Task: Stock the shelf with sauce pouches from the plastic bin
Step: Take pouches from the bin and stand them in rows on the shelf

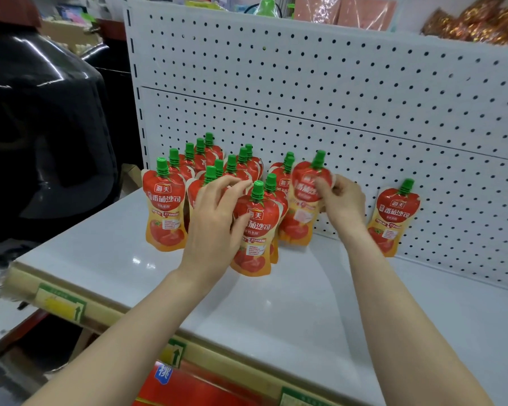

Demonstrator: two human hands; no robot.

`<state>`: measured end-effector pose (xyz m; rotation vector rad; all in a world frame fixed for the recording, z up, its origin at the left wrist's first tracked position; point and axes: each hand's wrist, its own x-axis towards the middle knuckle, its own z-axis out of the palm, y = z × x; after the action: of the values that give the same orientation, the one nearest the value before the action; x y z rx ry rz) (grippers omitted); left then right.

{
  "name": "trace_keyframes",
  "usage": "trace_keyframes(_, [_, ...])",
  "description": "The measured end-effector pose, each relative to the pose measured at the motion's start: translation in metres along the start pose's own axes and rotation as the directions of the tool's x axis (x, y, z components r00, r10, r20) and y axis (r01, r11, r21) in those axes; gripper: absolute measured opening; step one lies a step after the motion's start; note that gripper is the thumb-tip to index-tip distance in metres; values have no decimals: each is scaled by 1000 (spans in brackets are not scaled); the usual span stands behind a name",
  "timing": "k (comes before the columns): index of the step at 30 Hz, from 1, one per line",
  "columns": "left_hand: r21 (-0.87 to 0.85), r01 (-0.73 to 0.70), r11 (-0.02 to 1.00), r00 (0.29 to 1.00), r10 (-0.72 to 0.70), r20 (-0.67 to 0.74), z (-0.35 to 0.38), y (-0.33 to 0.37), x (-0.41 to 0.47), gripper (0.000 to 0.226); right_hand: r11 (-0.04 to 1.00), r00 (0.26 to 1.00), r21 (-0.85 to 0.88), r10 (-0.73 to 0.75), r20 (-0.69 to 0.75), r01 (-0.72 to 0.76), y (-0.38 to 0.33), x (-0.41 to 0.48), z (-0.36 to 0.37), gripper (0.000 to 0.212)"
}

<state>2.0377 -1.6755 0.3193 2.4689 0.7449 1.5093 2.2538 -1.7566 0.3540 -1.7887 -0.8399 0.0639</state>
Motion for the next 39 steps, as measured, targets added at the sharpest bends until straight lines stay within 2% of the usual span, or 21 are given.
trace_keyframes(3, [-109,-86,990,996,84,-28,0,15,-8,42,996,989,42,79,-121,-74,-9,-5,-32,24])
trace_keyframes(5, [-212,-146,966,983,166,82,8,29,-15,46,983,980,110,160,-114,-148,-14,-11,-45,22])
trace_keyframes(7, [-263,-180,948,945,241,222,18,42,-23,59,964,970,173,222,-96,-203,-21,-19,-54,21])
trace_keyframes(9, [-321,-163,933,926,257,277,22,50,-28,66,955,966,193,245,-84,-225,-26,-27,-61,21])
trace_keyframes(12, [-379,-181,907,945,268,190,18,55,-28,49,956,967,170,250,-44,-240,-29,-38,-66,15])
trace_keyframes(14, [-374,-222,900,937,304,175,15,55,-27,47,958,969,168,243,-39,-233,-29,-43,-66,11])
trace_keyframes(18, [-369,-296,881,916,371,151,10,50,-29,41,971,977,130,207,-45,-200,-29,-49,-62,19])
trace_keyframes(20, [-382,-310,871,917,380,121,5,47,-27,36,981,983,78,180,-44,-176,-30,-52,-57,17])
trace_keyframes(22, [-377,-312,872,919,378,114,3,45,-25,34,981,984,103,171,-54,-165,-30,-53,-53,16])
trace_keyframes(24, [-412,-250,876,934,330,135,0,46,-24,34,967,982,196,177,-67,-161,-32,-52,-52,14])
trace_keyframes(25, [-477,-144,867,953,251,169,-2,49,-24,40,958,982,244,175,-76,-151,-33,-51,-53,14])
trace_keyframes(26, [-564,28,826,963,130,237,-4,53,-24,53,952,982,274,167,-87,-138,-35,-50,-53,15])
trace_keyframes(28, [-674,397,623,893,-91,442,-9,62,-23,81,951,984,291,144,-103,-108,-38,-48,-52,19])
trace_keyframes(29, [-682,495,538,850,-138,508,-9,64,-22,86,947,986,305,135,-99,-99,-39,-48,-50,19])
trace_keyframes(31, [-688,540,485,827,-151,542,-5,63,-19,82,929,988,359,132,-82,-94,-40,-46,-48,19])
trace_keyframes(35, [-708,497,502,852,-126,508,-3,62,-14,64,905,990,414,129,-56,-94,-40,-42,-47,17])
trace_keyframes(39, [-674,395,624,899,-111,424,-3,61,-14,55,905,996,421,85,-37,-62,-39,-41,-45,19])
